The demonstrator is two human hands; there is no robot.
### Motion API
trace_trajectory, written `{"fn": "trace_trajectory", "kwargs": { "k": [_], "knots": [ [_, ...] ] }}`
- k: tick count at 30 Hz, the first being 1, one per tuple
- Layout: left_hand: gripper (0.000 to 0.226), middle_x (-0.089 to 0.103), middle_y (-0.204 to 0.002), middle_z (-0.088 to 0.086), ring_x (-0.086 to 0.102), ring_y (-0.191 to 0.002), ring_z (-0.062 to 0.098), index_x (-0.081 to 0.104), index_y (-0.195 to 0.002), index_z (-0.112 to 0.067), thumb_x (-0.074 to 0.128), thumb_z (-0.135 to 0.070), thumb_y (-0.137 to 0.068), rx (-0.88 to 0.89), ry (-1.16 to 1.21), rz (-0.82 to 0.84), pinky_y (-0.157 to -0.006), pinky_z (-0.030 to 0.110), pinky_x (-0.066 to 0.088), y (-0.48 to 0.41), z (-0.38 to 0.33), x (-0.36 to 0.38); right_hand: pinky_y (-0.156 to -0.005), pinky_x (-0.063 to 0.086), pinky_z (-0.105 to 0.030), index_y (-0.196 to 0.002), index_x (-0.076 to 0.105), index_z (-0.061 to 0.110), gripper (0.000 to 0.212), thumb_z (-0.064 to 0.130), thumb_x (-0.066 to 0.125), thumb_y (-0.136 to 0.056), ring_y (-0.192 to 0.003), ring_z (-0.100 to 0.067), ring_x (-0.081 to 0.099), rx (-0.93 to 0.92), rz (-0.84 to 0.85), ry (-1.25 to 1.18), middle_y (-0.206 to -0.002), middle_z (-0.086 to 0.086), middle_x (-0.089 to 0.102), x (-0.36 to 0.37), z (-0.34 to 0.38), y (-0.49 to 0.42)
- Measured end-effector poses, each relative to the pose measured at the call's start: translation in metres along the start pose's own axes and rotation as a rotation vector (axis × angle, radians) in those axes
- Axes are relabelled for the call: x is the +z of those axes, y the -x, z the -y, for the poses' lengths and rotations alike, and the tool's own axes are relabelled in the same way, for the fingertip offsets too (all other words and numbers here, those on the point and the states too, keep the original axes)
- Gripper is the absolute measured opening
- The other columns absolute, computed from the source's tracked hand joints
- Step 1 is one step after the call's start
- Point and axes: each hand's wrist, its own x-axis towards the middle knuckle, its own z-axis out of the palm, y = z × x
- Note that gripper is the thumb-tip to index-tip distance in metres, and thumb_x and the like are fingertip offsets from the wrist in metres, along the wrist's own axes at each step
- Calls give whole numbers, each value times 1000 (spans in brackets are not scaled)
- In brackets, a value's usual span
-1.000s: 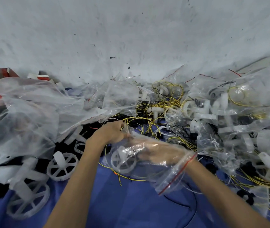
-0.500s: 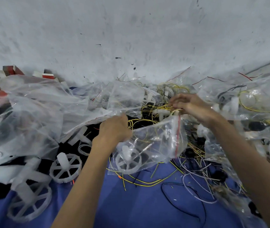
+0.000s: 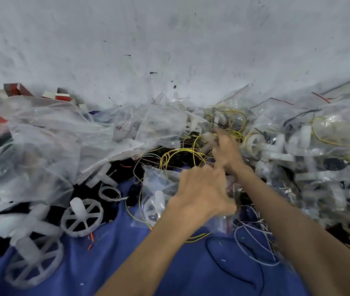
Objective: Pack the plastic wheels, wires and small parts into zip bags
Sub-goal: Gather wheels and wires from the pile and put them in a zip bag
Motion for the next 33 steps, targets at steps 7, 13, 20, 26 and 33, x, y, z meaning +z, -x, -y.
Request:
{"fn": "trace_trajectory", "kwargs": {
  "k": [7, 13, 20, 26, 33],
  "knots": [
    [42, 54, -86, -1, 56, -88, 28, 33, -113, -23, 59, -22, -81, -3, 56, 96, -67, 36, 33, 2, 17, -20, -68, 48, -28, -118, 60, 12, 26, 14, 47, -96, -94, -30, 64, -204, -394, 226, -111, -13, 66, -59, 5, 28],
    [30, 64, -104, -5, 54, -80, 19, 60, -105, -32, 42, -16, -88, 8, 166, 107, -78, 34, 47, 0, 36, -35, -69, 57, -36, -135, 44, 27, 45, 4, 34, -98, -82, -29, 63, 29, -441, -363, -106, -16, 57, -85, 18, 50],
    [21, 61, -94, -6, 58, -98, 20, 66, -103, -25, 56, -26, -84, -73, 200, 56, -91, 41, 48, -1, 48, -40, -59, 53, -24, -122, 51, 7, 32, 12, 38, -94, -82, -23, 61, 341, -85, -1471, -98, -10, 63, -99, 32, 73],
    [38, 62, -121, -4, 55, -114, 21, 59, -119, -24, 57, -27, -82, -55, 171, -18, -97, 38, 45, -1, 51, -41, -42, 36, -13, -96, 58, 6, 29, 18, 67, -71, -62, -10, 43, 386, 28, -1876, -57, -3, 53, -92, 35, 81],
    [42, 59, -122, -3, 51, -116, 20, 56, -122, -22, 60, -25, -80, -33, 207, -32, -91, 30, 41, -1, 51, -42, -58, 48, -20, -122, 51, 8, 66, 52, 61, -73, -83, -22, 63, 242, 294, -1752, -107, -13, 63, -91, 37, 85]
  ]
}}
